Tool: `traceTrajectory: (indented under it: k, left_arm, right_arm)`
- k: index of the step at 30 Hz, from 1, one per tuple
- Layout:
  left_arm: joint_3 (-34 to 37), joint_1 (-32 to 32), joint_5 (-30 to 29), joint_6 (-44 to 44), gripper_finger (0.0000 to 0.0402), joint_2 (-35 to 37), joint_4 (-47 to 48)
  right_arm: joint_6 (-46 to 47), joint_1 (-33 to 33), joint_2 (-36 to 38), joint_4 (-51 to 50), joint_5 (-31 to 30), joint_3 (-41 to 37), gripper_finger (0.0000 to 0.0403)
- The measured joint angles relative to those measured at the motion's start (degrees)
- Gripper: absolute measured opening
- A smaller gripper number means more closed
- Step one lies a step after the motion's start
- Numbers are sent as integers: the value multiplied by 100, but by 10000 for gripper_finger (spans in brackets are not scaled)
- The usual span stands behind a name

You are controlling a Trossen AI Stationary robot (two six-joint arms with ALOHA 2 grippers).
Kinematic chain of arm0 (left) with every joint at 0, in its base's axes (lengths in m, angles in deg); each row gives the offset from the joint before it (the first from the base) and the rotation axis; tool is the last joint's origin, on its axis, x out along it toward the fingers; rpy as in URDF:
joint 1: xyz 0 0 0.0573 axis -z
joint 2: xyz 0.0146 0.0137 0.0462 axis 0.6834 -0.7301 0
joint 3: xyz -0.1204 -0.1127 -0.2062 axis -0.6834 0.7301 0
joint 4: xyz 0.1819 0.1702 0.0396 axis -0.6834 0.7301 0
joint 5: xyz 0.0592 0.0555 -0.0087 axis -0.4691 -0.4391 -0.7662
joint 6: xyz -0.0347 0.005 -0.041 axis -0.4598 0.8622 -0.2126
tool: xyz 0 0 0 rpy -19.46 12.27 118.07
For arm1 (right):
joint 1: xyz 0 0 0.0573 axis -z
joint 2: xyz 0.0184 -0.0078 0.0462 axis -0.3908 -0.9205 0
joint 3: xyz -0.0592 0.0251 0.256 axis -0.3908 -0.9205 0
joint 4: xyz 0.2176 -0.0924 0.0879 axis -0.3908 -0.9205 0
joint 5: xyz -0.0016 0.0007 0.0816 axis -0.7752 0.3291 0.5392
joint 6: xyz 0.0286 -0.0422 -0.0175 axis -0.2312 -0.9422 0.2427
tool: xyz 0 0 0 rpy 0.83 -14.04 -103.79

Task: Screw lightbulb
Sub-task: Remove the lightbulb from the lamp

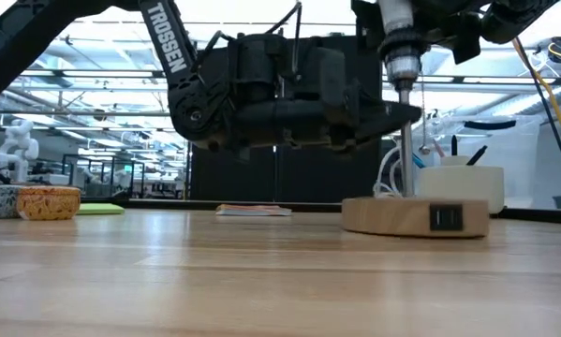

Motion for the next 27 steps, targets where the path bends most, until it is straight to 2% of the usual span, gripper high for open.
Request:
traceTrajectory:
  k: [6,9,15,20,23,27]
  left_arm:
    - [-9,105,-954,100,38,11,222]
    - [-11,120,-1023,96,38,11,236]
    - [-17,95,-453,96,38,17,301]
    - [-22,50,99,96,38,17,311]
    - [-22,33,147,93,38,17,311]
    - [-22,12,201,93,38,17,315]
  right_arm:
    - [27,160,144,-230,-102,-4,274]
    - [-57,169,212,-303,-195,-4,273]
    - [-217,164,280,-352,-168,-4,246]
    - [-378,162,278,-434,115,-7,227]
    - [-374,162,300,-469,111,-7,230]
    - [-358,169,317,-494,94,-4,257]
